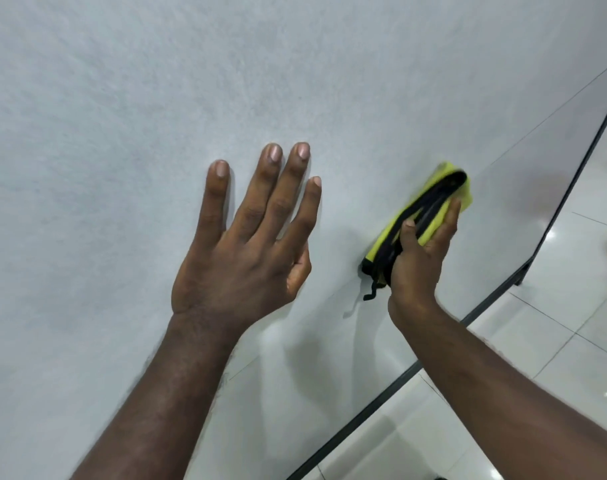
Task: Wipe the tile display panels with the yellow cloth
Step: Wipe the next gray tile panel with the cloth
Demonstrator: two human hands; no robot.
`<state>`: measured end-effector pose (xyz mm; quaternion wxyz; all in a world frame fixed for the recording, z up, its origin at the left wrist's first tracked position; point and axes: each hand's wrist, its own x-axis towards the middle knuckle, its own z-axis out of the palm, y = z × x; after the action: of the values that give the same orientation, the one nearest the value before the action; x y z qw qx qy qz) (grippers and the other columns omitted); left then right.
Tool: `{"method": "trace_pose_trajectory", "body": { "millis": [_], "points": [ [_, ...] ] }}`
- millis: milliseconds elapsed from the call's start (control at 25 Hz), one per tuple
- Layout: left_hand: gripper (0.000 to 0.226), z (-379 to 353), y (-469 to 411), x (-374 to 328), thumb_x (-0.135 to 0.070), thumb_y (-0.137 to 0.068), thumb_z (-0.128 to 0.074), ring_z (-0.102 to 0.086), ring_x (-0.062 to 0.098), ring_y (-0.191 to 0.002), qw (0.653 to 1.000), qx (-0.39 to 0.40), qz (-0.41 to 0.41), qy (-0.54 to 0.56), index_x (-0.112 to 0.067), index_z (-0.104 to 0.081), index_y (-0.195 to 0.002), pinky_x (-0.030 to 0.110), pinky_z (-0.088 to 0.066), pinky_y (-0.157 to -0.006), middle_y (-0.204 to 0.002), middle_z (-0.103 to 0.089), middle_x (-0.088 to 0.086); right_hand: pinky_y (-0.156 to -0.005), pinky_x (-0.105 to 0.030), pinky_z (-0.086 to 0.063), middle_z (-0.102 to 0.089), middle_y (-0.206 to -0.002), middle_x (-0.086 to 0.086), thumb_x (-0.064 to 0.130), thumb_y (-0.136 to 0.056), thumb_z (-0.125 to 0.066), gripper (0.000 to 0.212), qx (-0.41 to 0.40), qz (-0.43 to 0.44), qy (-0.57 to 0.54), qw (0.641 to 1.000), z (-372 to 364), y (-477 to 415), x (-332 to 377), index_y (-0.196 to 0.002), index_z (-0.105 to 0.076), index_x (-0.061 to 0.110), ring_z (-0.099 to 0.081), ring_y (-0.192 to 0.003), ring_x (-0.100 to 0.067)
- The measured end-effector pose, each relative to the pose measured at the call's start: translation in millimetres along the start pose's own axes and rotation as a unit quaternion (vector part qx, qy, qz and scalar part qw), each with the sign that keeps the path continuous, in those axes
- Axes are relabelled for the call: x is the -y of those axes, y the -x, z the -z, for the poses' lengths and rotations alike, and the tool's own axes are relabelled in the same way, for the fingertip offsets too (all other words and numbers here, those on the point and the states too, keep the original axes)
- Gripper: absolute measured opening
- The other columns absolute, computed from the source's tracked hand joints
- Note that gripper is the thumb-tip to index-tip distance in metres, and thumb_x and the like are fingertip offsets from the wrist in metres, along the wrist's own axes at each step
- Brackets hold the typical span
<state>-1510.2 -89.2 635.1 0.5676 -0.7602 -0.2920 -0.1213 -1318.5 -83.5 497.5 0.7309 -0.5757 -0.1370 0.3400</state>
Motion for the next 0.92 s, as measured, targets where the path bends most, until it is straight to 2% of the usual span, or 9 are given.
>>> {"method": "trace_pose_trajectory", "body": {
  "millis": [80, 160, 280, 400, 480, 600, 720, 880, 920],
  "points": [
    [0.069, 0.1, 0.5, 0.8, -0.035, -0.103, -0.055, -0.034, 0.036, -0.160, 1.000, -0.002, -0.005, -0.005, -0.009, -0.041, -0.166, 0.068, -0.021, -0.126, -0.174, -0.034, 0.017, -0.106, -0.032, -0.046, -0.043, -0.159, 0.020, 0.022, -0.110, -0.051, 0.073, 0.020, -0.132, -0.053, 0.990, 3.0, 0.9, 1.6, -0.164, -0.015, 0.056, -0.051, -0.138, -0.009],
    [0.071, -0.8, 0.8, 2.0, -0.035, -0.103, -0.056, -0.034, 0.037, -0.159, 1.000, -0.002, -0.008, -0.005, -0.008, -0.040, -0.166, 0.068, -0.021, -0.126, -0.173, -0.034, 0.018, -0.104, -0.024, -0.045, -0.039, -0.162, 0.024, 0.024, -0.108, -0.055, 0.074, 0.035, -0.041, -0.009, 0.998, 3.1, 15.1, 15.8, -0.162, -0.017, 0.057, -0.049, -0.138, 0.000],
    [0.072, -0.1, 1.3, 1.0, -0.036, -0.103, -0.057, -0.035, 0.038, -0.158, 1.000, -0.004, -0.005, -0.006, -0.008, -0.040, -0.167, 0.068, -0.021, -0.126, -0.173, -0.034, 0.018, -0.124, -0.035, -0.032, -0.026, -0.169, 0.025, 0.024, -0.106, -0.059, 0.074, 0.030, 0.080, 0.038, 0.996, 3.6, 8.5, 4.4, -0.159, -0.021, 0.059, -0.030, -0.154, -0.001],
    [0.071, -0.5, 0.8, 1.6, -0.036, -0.103, -0.059, -0.036, 0.038, -0.158, 1.000, -0.005, -0.007, -0.008, -0.008, -0.041, -0.166, 0.068, -0.021, -0.126, -0.172, -0.036, 0.018, -0.111, -0.036, -0.046, -0.044, -0.158, 0.020, 0.022, -0.108, -0.057, 0.076, 0.043, -0.126, -0.030, 0.991, 10.7, 9.5, -6.4, -0.162, -0.018, 0.058, -0.052, -0.137, -0.009],
    [0.069, 0.4, 0.5, 0.7, -0.035, -0.103, -0.059, -0.037, 0.038, -0.157, 1.000, -0.007, -0.004, 0.004, -0.009, -0.043, -0.166, 0.068, -0.020, -0.127, -0.172, -0.037, 0.017, -0.105, -0.028, -0.047, -0.044, -0.159, 0.023, 0.022, -0.105, -0.063, 0.079, 0.063, -0.035, 0.014, 0.997, 13.2, 24.9, 1.1, -0.162, -0.021, 0.058, -0.052, -0.137, -0.002],
    [0.068, 0.4, 0.4, 0.0, -0.034, -0.103, -0.058, -0.038, 0.038, -0.157, 1.000, -0.007, -0.008, 0.000, -0.010, -0.043, -0.165, 0.068, -0.020, -0.126, -0.171, -0.037, 0.017, -0.124, -0.038, -0.035, -0.031, -0.167, 0.026, 0.020, -0.102, -0.064, 0.080, 0.039, 0.068, 0.050, 0.996, 7.1, 24.5, -9.6, -0.162, -0.023, 0.053, -0.033, -0.154, -0.003],
    [0.068, 2.8, -0.4, -0.1, -0.033, -0.103, -0.056, -0.037, 0.039, -0.158, 1.000, 0.003, -0.010, 0.008, -0.009, -0.042, -0.166, 0.070, -0.021, -0.125, -0.172, -0.036, 0.018, -0.120, -0.047, -0.043, -0.042, -0.157, 0.020, 0.017, -0.104, -0.054, 0.082, 0.011, -0.160, -0.005, 0.987, -2.4, 30.3, -16.8, -0.162, -0.014, 0.059, -0.051, -0.137, -0.014],
    [0.064, 4.7, 0.0, 3.7, -0.028, -0.102, -0.052, -0.029, 0.038, -0.162, 0.999, 0.014, -0.011, 0.046, -0.008, -0.046, -0.163, 0.066, -0.017, -0.130, -0.175, -0.031, 0.018, -0.124, -0.037, -0.033, -0.026, -0.171, 0.021, 0.018, -0.102, -0.055, 0.084, 0.016, 0.033, 0.051, 0.998, -12.0, 70.7, -4.3, -0.157, -0.012, 0.064, -0.034, -0.154, -0.010],
    [0.062, 8.0, 0.3, 6.8, -0.026, -0.101, -0.052, -0.028, 0.036, -0.163, 0.997, 0.017, -0.006, 0.071, -0.008, -0.049, -0.161, 0.064, -0.015, -0.132, -0.175, -0.030, 0.017, -0.125, -0.039, -0.033, -0.028, -0.171, 0.019, 0.018, -0.099, -0.054, 0.085, 0.008, 0.026, 0.049, 0.998, -13.5, 66.9, -5.5, -0.157, -0.012, 0.064, -0.035, -0.154, -0.013]
  ]
}}
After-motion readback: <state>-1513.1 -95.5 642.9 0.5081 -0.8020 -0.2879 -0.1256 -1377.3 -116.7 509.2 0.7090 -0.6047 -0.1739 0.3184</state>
